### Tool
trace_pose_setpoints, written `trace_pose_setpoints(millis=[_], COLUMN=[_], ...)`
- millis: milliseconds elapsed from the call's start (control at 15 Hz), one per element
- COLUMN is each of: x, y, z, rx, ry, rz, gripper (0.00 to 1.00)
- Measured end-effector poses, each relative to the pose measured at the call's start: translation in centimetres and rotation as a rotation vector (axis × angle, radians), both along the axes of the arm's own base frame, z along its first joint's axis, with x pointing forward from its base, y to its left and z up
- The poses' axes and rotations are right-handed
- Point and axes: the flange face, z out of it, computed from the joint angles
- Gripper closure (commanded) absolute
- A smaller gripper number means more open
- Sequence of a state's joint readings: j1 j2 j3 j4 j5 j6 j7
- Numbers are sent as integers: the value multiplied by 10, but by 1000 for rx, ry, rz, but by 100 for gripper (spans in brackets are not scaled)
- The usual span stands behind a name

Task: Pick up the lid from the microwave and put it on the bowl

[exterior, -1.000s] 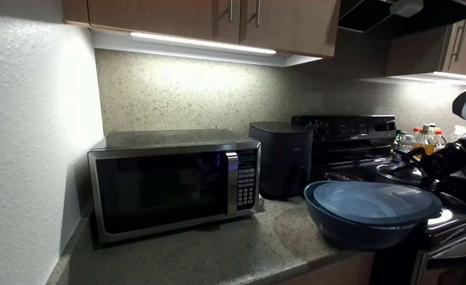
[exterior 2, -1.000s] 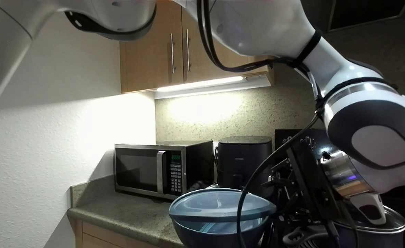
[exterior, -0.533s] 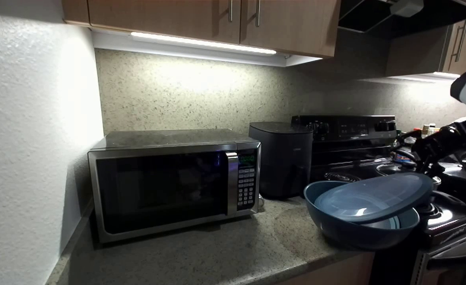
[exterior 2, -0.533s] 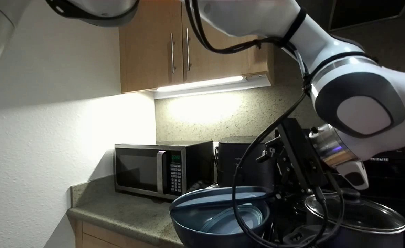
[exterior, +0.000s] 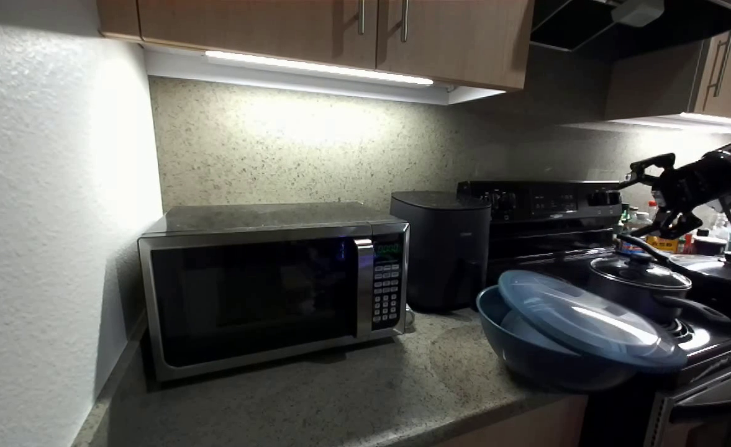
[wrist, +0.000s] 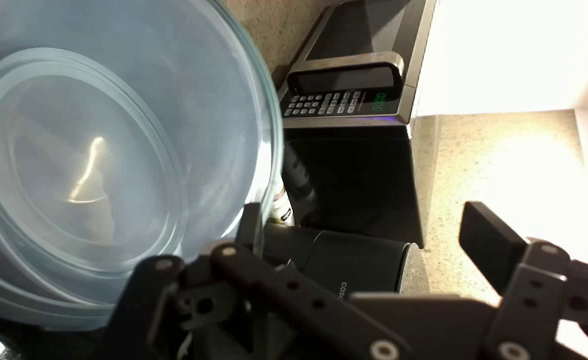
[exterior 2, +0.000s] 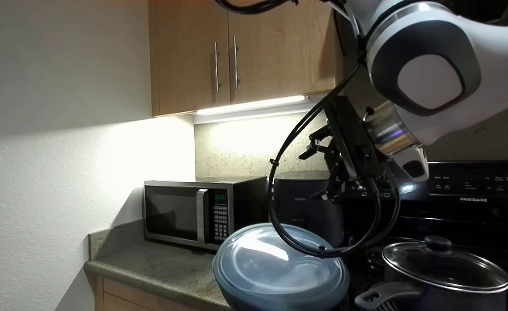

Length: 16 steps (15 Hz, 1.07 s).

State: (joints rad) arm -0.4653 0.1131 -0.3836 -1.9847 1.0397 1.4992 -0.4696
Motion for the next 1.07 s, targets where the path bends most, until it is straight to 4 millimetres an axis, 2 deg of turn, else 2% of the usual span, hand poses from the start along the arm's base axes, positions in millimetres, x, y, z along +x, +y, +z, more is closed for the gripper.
trace_pose_setpoints(millis=[467, 1067], x=[-8, -8], y=[11, 11], z=[1, 1], rx=[8, 7], ry=[-1, -1], rz=[5, 5], gripper=[0, 0])
